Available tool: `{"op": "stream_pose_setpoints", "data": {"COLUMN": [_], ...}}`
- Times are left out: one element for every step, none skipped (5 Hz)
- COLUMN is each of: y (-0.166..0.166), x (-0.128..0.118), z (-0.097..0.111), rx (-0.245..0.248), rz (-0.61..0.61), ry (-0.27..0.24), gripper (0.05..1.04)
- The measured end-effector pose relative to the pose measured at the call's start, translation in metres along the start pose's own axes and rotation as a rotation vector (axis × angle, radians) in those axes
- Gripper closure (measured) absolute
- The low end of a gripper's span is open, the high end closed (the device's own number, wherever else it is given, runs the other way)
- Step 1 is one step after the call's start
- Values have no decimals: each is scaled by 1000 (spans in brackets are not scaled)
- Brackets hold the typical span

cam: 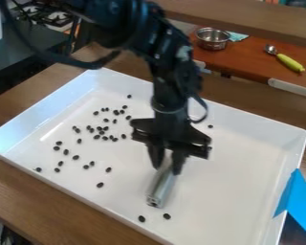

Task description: Sweep into pile

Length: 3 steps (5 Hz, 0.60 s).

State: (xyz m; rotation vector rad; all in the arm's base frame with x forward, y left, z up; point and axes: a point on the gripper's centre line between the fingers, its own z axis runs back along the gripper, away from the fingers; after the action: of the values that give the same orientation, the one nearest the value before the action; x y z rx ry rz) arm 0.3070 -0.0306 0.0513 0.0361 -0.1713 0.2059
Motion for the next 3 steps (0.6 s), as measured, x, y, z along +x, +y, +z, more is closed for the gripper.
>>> {"op": "stream_pose_setpoints", "data": {"y": [33,69,108], "x": [1,2,4], "z": [0,-1,-1], "rx": [10,33,62], "rz": [19,43,80], "ry": [2,32,47], "gripper": [745,745,745]}}
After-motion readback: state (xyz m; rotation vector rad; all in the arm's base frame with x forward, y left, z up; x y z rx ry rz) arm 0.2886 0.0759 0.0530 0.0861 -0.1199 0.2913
